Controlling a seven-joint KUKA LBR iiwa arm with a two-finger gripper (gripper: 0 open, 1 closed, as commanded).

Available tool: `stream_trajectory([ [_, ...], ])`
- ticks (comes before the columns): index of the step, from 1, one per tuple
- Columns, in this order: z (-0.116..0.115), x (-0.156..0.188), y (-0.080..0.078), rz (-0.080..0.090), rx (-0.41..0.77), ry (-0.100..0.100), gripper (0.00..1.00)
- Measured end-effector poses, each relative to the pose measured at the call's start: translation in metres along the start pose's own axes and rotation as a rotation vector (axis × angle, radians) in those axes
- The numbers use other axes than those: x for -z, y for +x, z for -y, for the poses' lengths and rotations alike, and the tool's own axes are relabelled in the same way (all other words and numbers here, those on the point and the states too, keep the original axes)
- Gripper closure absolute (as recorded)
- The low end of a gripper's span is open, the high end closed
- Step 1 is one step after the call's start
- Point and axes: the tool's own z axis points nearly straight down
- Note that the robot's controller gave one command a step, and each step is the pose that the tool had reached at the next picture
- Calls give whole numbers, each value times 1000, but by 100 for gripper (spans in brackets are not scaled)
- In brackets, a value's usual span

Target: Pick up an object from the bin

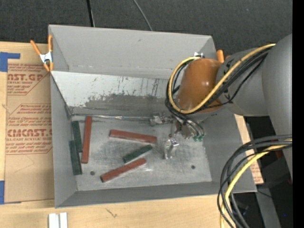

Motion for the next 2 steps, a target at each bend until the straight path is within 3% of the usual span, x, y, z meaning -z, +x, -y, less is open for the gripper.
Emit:
stream_trajectory([
  [1, 0, 0, 0, 0, 0, 0, 0],
  [2, -61, 1, -5, -13, -36, -1, 100],
])
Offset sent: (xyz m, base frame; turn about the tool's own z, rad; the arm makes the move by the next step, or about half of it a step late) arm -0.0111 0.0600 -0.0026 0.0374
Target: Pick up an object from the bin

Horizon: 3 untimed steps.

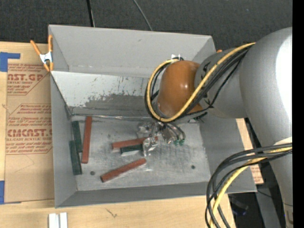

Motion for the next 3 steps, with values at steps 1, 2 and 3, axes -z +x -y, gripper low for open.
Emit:
stream_trajectory([
  [1, 0, 0, 0, 0, 0, 0, 100],
  [2, 2, 0, -4, -1, 36, -3, 100],
  [3, -28, 188, 35, 13, -89, 0, 100],
])
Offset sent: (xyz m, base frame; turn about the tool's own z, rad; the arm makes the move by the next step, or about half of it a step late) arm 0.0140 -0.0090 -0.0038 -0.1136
